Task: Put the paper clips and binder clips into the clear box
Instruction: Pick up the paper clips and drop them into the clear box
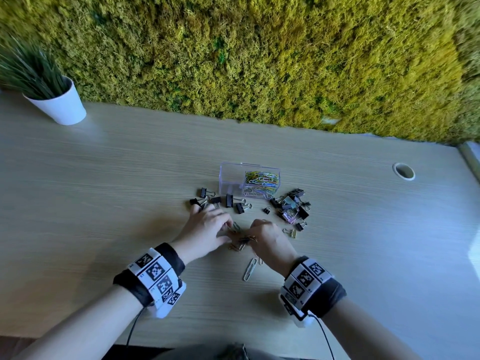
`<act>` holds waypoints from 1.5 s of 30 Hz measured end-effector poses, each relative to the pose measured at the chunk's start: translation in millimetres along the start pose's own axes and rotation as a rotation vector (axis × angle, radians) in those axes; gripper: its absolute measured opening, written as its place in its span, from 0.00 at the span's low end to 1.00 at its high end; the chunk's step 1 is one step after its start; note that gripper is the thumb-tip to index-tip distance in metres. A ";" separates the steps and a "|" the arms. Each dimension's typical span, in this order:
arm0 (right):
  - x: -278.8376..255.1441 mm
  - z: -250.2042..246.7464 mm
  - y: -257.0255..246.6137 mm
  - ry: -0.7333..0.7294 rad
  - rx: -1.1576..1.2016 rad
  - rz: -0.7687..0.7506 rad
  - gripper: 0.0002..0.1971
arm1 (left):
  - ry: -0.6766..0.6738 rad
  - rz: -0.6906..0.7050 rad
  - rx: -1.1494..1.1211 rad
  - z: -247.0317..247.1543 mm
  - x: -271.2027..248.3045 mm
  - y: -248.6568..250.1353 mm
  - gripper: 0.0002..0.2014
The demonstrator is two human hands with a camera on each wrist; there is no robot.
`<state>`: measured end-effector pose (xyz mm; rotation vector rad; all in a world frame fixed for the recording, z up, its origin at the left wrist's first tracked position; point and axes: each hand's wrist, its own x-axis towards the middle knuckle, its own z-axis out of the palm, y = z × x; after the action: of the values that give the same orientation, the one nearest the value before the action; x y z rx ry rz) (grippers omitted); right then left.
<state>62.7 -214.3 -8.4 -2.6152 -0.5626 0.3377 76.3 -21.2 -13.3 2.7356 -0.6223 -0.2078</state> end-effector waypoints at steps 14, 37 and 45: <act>12.9 -48.2 28.2 0.314 0.349 0.113 0.08 | -0.135 0.030 0.088 4.2 10.4 10.7 0.23; 69.4 -75.3 50.3 0.502 -0.107 -0.141 0.17 | 0.033 0.097 0.005 13.8 9.6 3.4 0.06; 57.6 -79.0 51.5 0.546 -0.081 -0.130 0.17 | 0.009 0.097 0.016 11.8 12.2 4.1 0.04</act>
<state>156.3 -260.2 28.4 -2.5688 -0.5520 -0.4386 83.1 -33.4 -23.7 2.7118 -0.7554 -0.1678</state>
